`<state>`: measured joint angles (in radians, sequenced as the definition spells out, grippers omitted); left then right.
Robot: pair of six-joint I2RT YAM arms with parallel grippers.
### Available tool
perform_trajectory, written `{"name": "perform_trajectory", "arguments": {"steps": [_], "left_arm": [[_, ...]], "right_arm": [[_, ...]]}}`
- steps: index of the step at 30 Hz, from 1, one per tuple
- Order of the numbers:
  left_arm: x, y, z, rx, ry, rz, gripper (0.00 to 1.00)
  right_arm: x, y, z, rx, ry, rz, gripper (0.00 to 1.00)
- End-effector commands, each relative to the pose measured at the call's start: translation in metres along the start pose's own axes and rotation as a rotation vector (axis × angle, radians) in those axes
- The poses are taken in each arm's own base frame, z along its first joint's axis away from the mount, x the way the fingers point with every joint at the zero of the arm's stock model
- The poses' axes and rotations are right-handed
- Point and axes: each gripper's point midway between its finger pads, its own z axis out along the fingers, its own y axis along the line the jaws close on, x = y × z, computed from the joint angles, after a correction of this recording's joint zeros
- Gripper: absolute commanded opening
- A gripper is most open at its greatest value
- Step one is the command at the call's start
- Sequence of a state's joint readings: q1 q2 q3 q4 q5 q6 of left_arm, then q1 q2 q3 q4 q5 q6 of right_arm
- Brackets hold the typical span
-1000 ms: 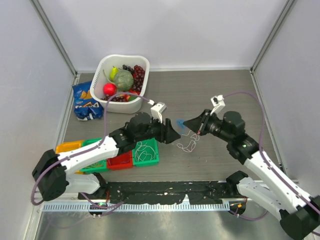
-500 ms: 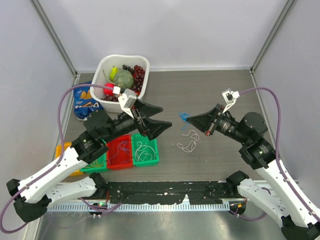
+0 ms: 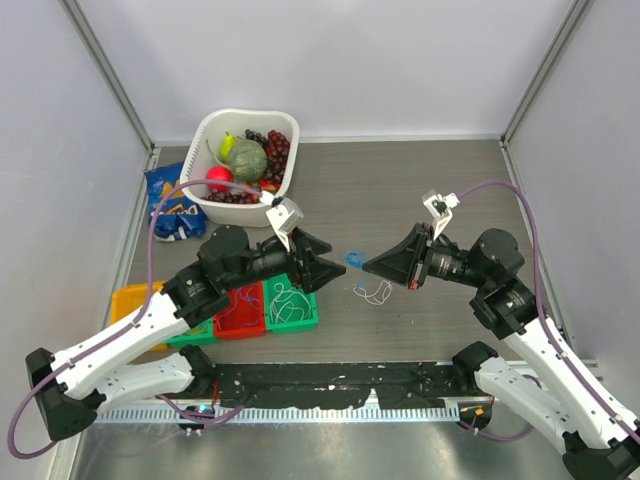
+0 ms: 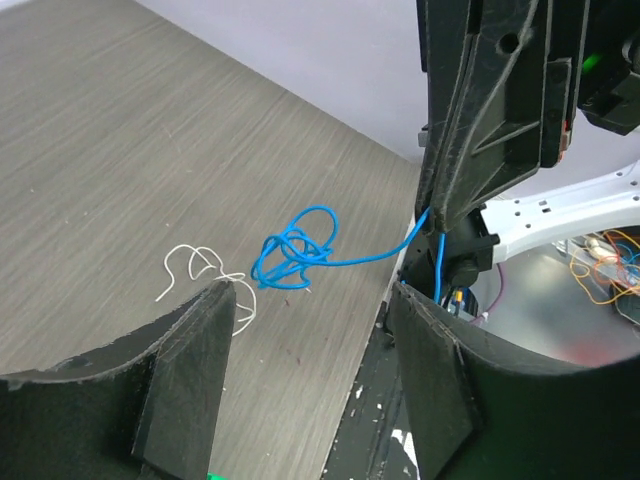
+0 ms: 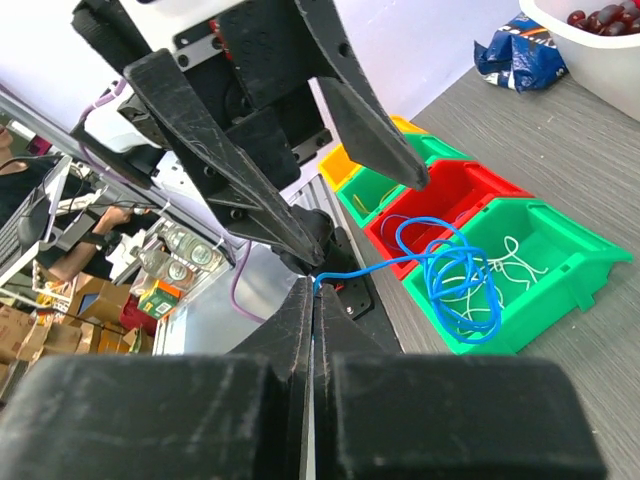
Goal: Untangle the cables
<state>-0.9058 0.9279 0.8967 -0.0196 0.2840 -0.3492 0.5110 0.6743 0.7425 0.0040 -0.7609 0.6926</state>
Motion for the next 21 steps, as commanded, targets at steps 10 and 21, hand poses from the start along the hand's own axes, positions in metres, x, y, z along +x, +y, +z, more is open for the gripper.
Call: {"name": "perform_trajectory", "arguments": {"steps": [10, 21], "left_arm": [[0.01, -0.001, 0.021, 0.013, 0.015, -0.176, 0.53], [0.007, 0.0, 0.02, 0.008, -0.006, -0.173, 0.02]], "right_arm": [[-0.005, 0.02, -0.001, -0.099, -0.001, -0.046, 0.01], [-0.004, 0.019, -0.003, -0.086, -0.008, -0.062, 0.01]]}}
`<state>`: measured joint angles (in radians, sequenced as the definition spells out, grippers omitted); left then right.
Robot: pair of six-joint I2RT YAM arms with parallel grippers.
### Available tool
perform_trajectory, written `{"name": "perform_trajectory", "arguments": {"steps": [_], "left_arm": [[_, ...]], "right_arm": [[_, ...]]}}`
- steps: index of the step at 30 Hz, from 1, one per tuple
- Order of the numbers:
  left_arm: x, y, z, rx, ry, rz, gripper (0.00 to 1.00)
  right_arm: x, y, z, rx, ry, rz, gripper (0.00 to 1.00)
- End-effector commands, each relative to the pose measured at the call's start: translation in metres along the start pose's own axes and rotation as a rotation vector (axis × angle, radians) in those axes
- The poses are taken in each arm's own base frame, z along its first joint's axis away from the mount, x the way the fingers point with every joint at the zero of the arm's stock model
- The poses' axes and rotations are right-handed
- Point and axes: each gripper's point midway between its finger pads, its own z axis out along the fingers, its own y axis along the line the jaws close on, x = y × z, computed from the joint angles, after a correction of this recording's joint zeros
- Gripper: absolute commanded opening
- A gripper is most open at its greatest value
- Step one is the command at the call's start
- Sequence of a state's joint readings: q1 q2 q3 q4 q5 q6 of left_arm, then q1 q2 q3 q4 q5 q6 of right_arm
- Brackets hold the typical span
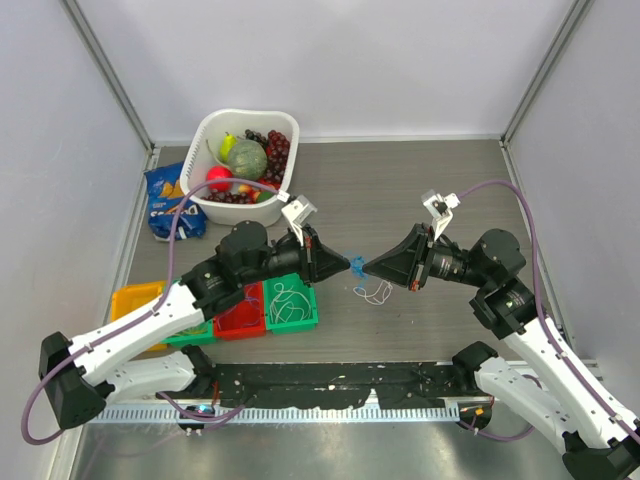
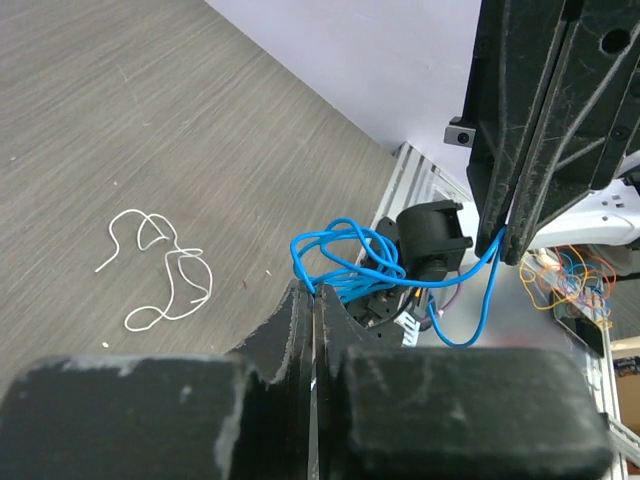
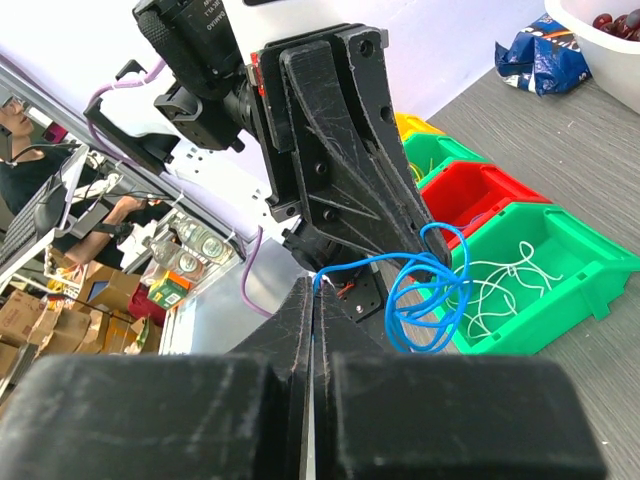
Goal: Untangle the cables
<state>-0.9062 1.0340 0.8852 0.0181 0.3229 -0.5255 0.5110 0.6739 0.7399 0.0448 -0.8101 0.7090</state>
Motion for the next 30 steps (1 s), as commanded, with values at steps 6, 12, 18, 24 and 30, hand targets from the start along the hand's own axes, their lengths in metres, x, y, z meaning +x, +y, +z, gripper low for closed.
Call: {"name": "perform_trajectory", "arguments": {"steps": [6, 12, 18, 24, 30], "left_arm": [[-0.024, 0.025, -0.021, -0.165, -0.156, 0.085, 0.0], [-0.006, 0.101, -0.061, -0.609, -0.105, 0.094, 0.0], [0.0, 0.071, -0.057, -0.422, -0.126, 0.092, 0.0], [0.008, 0.086, -0.068, -0.512, -0.089, 0.097, 0.0], [0.016, 0.082, -0.062, -0.491, -0.03, 0.064, 0.13]], "right_arm": [[-0.009, 0.003, -0.009, 0.058, -0.033, -0.102, 0.01], [-0.059, -0.06, -0.072, 0.646, -0.317, -0.204, 0.01], [-0.056, -0.055, -0.065, 0.589, -0.322, -0.193, 0.01], [-0.07, -0.057, -0.082, 0.674, -0.393, -0.218, 0.01], [-0.077, -0.04, -0.081, 0.621, -0.396, -0.254, 0.01]]}}
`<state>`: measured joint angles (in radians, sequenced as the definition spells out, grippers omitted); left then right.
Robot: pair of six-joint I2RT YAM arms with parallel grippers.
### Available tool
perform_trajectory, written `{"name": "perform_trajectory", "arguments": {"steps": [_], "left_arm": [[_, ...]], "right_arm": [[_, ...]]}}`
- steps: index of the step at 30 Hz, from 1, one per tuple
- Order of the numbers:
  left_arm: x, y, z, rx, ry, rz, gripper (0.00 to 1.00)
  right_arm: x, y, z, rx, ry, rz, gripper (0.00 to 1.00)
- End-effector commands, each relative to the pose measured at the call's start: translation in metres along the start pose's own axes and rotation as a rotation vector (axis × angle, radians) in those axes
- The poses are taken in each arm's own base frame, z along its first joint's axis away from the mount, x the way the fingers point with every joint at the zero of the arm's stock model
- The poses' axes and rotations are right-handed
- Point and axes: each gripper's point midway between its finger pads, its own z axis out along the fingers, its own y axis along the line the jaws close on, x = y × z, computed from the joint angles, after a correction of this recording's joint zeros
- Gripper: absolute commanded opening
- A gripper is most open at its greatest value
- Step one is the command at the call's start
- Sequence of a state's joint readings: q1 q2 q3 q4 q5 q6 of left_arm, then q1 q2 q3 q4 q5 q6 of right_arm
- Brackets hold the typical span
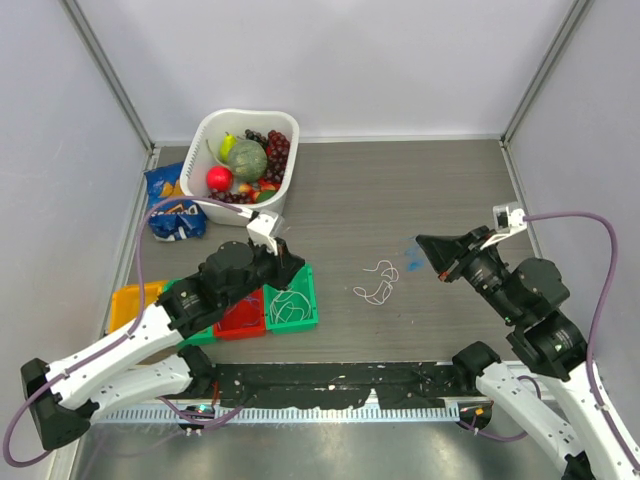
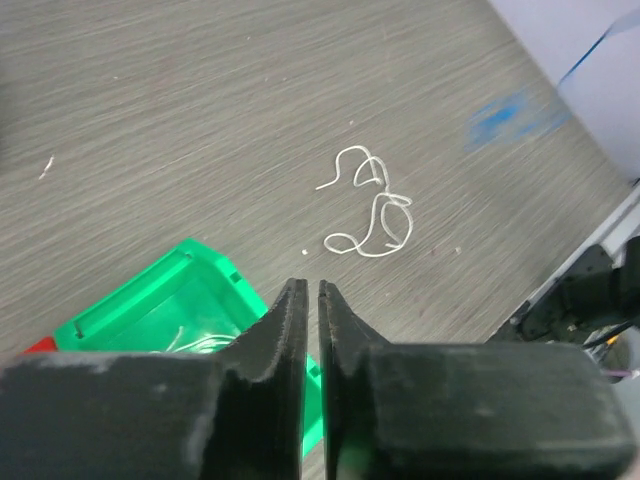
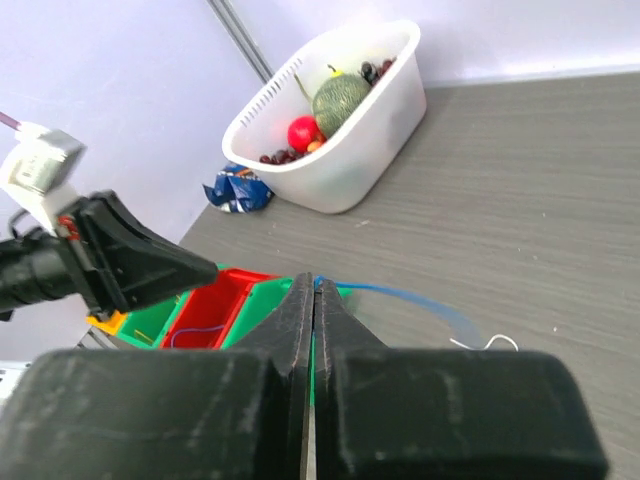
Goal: Untangle the cables
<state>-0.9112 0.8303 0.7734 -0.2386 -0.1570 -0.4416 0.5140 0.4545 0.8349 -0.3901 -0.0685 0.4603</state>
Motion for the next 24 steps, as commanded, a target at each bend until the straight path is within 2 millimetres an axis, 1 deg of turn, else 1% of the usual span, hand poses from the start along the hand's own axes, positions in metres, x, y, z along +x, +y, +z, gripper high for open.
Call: {"name": "perform_trajectory", "arguments": {"steps": [1, 2, 4, 6, 7, 9, 10, 11, 12, 13, 14, 17, 18, 20, 21, 22, 23, 24], "left_arm": [[-0.003, -0.008, -0.001, 0.028, 0.033, -0.002, 0.23], [-0.004, -0.012, -0.001, 0.044, 0.034, -0.002, 0.34], [-0.005, -0.018, -0.001, 0.086, 0.026, 0.009, 0.48], [-0.007, -0.023, 0.0, 0.115, -0.001, 0.008, 0.62], [-0.01, -0.026, -0.001, 0.135, -0.02, 0.008, 0.68], [-0.013, -0.033, -0.001, 0.182, -0.051, 0.014, 0.75], [-0.013, -0.038, -0.001, 0.219, -0.063, 0.017, 0.83], [-0.017, -0.041, -0.001, 0.237, -0.089, 0.021, 0.87], [-0.018, -0.041, -0.001, 0.239, -0.105, 0.021, 0.89], [-0.022, -0.042, -0.001, 0.246, -0.133, 0.023, 0.89], [-0.027, -0.039, -0.002, 0.236, -0.161, 0.026, 0.89], [-0.04, -0.031, -0.007, 0.192, -0.234, 0.015, 0.84], [-0.043, -0.03, -0.01, 0.187, -0.25, 0.014, 0.82], [-0.048, -0.026, -0.015, 0.172, -0.285, 0.008, 0.8], [-0.05, -0.024, -0.016, 0.162, -0.3, 0.004, 0.8], [-0.052, -0.022, -0.018, 0.154, -0.316, 0.0, 0.8], [-0.052, -0.019, -0.019, 0.144, -0.327, -0.004, 0.82], [-0.054, -0.018, -0.02, 0.143, -0.344, -0.009, 0.83]], "right_arm": [[-0.031, 0.018, -0.004, -0.053, -0.077, -0.035, 0.01], [-0.028, 0.017, 0.0, -0.048, -0.06, -0.035, 0.01], [-0.022, 0.016, 0.004, -0.05, -0.034, -0.034, 0.01], [-0.018, 0.022, 0.006, -0.087, -0.008, -0.031, 0.01], [-0.019, 0.025, 0.006, -0.102, -0.01, -0.023, 0.01], [-0.02, 0.032, 0.006, -0.134, -0.008, -0.015, 0.01], [-0.019, 0.035, 0.005, -0.152, 0.0, -0.014, 0.01], [-0.02, 0.039, 0.005, -0.167, 0.0, -0.013, 0.01], [-0.019, 0.044, 0.005, -0.194, 0.009, -0.013, 0.01], [-0.02, 0.046, 0.006, -0.208, 0.012, -0.007, 0.01], [-0.019, 0.053, 0.005, -0.244, 0.022, 0.0, 0.01], [-0.015, 0.069, 0.005, -0.331, 0.057, 0.021, 0.01], [-0.016, 0.073, 0.005, -0.355, 0.058, 0.032, 0.01], [-0.018, 0.083, 0.005, -0.407, 0.061, 0.052, 0.01], [-0.015, 0.087, 0.005, -0.435, 0.078, 0.058, 0.01], [-0.02, 0.093, 0.005, -0.459, 0.064, 0.071, 0.01], [-0.018, 0.096, 0.005, -0.48, 0.076, 0.078, 0.01], [-0.022, 0.1, 0.005, -0.501, 0.067, 0.092, 0.01]]}}
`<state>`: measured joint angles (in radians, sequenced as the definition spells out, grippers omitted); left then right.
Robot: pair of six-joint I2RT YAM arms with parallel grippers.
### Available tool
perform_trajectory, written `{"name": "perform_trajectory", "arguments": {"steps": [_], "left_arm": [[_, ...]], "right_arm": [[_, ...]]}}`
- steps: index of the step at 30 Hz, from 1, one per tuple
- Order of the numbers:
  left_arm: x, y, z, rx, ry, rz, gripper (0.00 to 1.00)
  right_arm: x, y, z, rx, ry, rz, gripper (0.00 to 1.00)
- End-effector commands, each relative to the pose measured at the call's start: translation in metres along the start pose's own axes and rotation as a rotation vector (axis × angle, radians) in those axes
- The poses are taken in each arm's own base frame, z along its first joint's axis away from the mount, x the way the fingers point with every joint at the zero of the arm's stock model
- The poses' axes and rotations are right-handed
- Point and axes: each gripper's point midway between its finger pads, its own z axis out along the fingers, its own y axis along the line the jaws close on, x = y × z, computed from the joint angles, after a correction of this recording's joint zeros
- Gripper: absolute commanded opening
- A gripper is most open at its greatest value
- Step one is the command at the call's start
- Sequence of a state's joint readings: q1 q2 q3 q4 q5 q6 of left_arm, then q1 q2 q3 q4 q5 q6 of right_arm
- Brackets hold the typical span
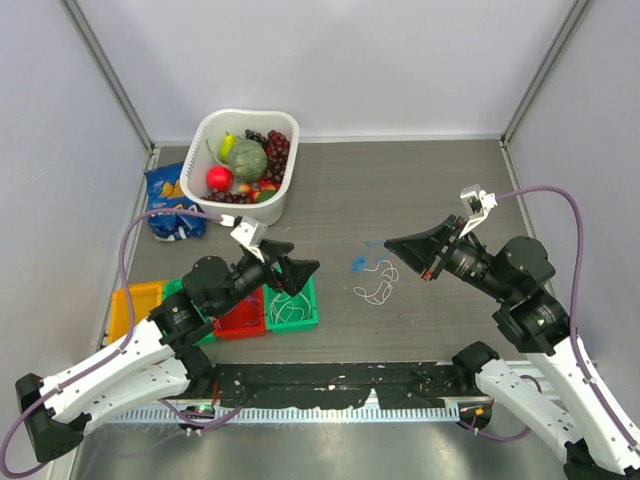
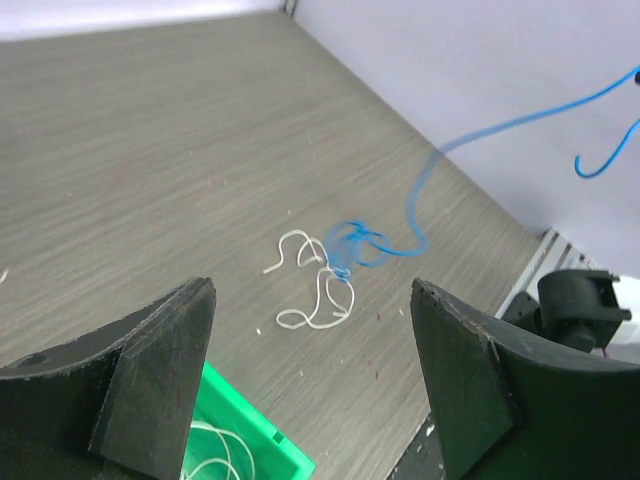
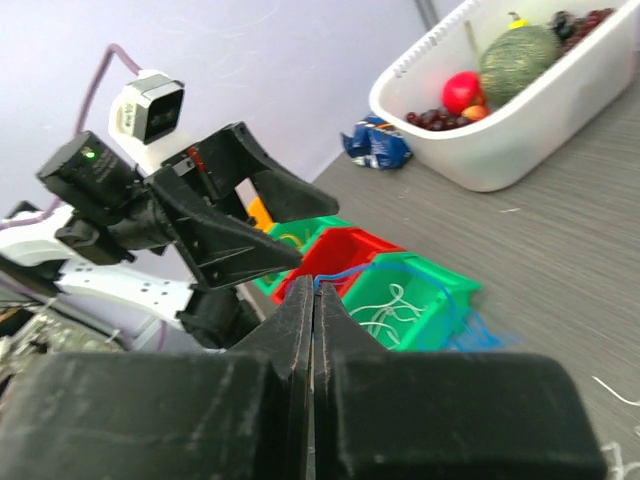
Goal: Untangle the cables
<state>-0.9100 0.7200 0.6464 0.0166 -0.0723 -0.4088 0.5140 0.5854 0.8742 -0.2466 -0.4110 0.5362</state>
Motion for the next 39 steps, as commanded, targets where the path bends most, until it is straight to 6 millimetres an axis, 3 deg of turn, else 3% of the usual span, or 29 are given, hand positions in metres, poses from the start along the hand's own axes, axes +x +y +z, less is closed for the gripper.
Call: {"name": "perform_trajectory", "arguments": {"steps": [1, 5, 14, 23, 29, 33, 39], "left_arm": [[-0.032, 0.003, -0.002, -0.017, -0.161, -0.001, 0.84], [-0.029, -0.007, 0.008, 0.031, -0.147, -0.013, 0.85], [-0.017, -0.03, 0.027, 0.173, -0.118, -0.004, 0.75], [-0.007, -0.018, 0.035, 0.137, -0.109, 0.006, 0.72], [-0.002, -0.04, 0.041, 0.258, -0.073, -0.009, 0.72], [0.003, -0.056, 0.043, 0.355, -0.053, -0.025, 0.81], [-0.002, -0.064, 0.049, 0.394, -0.064, -0.034, 0.82]], "right_arm": [[-0.024, 0.043, 0.002, -0.202, -0.048, 0.011, 0.01], [-0.026, 0.049, 0.004, -0.234, -0.044, 0.028, 0.01], [-0.038, 0.061, -0.001, -0.276, -0.082, 0.035, 0.01], [-0.057, 0.078, 0.001, -0.333, -0.111, 0.05, 0.01], [-0.066, 0.083, -0.004, -0.334, -0.144, 0.051, 0.01], [-0.07, 0.086, -0.005, -0.34, -0.15, 0.058, 0.01], [-0.075, 0.092, -0.006, -0.364, -0.158, 0.064, 0.01]]}}
